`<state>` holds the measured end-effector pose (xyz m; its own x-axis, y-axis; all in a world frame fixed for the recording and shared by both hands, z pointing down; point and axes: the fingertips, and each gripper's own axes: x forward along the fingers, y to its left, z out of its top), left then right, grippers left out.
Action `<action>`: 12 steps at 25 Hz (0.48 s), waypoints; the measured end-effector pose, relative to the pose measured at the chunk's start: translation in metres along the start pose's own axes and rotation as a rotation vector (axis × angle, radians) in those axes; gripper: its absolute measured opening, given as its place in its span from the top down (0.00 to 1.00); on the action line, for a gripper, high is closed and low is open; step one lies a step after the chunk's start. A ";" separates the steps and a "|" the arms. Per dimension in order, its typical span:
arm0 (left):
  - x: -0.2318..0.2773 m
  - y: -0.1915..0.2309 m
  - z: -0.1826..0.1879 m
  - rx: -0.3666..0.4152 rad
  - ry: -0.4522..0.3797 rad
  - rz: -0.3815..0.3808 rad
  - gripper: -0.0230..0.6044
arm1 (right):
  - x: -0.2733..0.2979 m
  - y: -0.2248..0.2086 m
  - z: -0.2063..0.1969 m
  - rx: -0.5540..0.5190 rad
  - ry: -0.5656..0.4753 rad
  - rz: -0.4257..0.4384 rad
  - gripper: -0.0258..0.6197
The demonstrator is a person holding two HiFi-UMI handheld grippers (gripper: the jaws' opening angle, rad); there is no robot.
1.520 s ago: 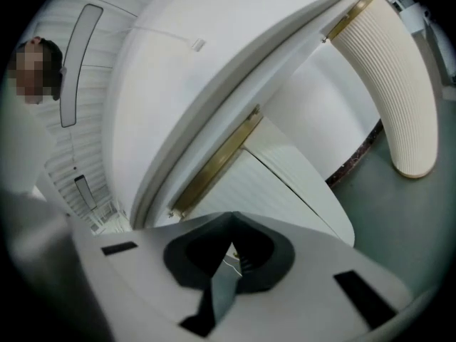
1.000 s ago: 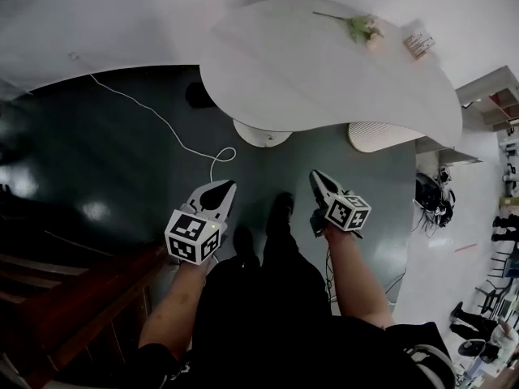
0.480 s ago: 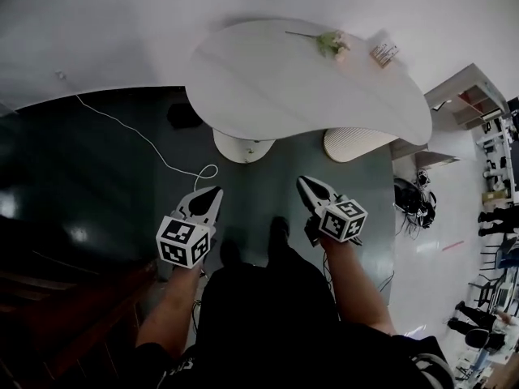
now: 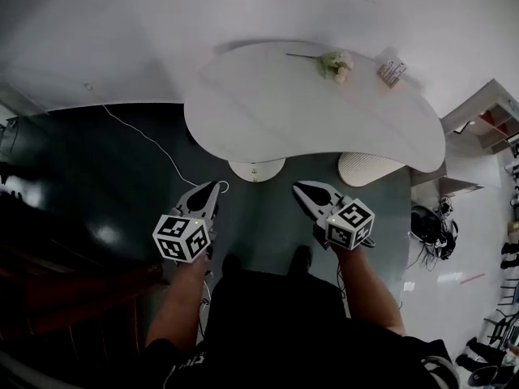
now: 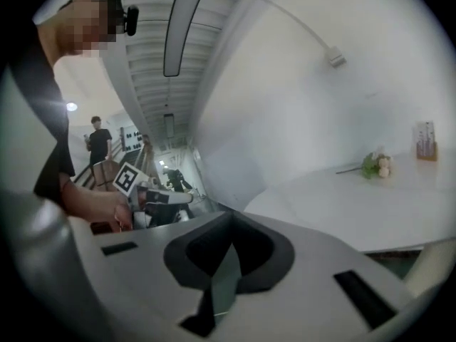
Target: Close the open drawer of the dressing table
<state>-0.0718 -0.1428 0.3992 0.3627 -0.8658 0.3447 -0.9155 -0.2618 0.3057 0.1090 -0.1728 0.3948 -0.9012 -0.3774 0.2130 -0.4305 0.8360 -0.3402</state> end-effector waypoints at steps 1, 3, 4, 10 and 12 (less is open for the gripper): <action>0.009 -0.013 0.008 -0.010 -0.027 0.013 0.95 | -0.013 -0.008 0.008 -0.021 -0.001 0.019 0.95; 0.024 -0.039 0.021 0.002 -0.062 0.037 0.95 | -0.037 -0.028 0.024 -0.065 -0.011 0.025 0.95; 0.030 -0.051 0.027 0.016 -0.072 0.049 0.95 | -0.049 -0.038 0.032 -0.084 -0.019 0.026 0.95; 0.045 -0.118 0.040 0.027 -0.116 0.071 0.95 | -0.106 -0.059 0.065 -0.147 -0.059 0.123 0.95; 0.043 -0.130 0.044 0.030 -0.127 0.077 0.95 | -0.117 -0.059 0.075 -0.154 -0.074 0.147 0.95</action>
<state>0.0546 -0.1648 0.3351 0.2677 -0.9304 0.2502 -0.9453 -0.2034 0.2550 0.2364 -0.2080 0.3217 -0.9572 -0.2707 0.1021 -0.2870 0.9330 -0.2172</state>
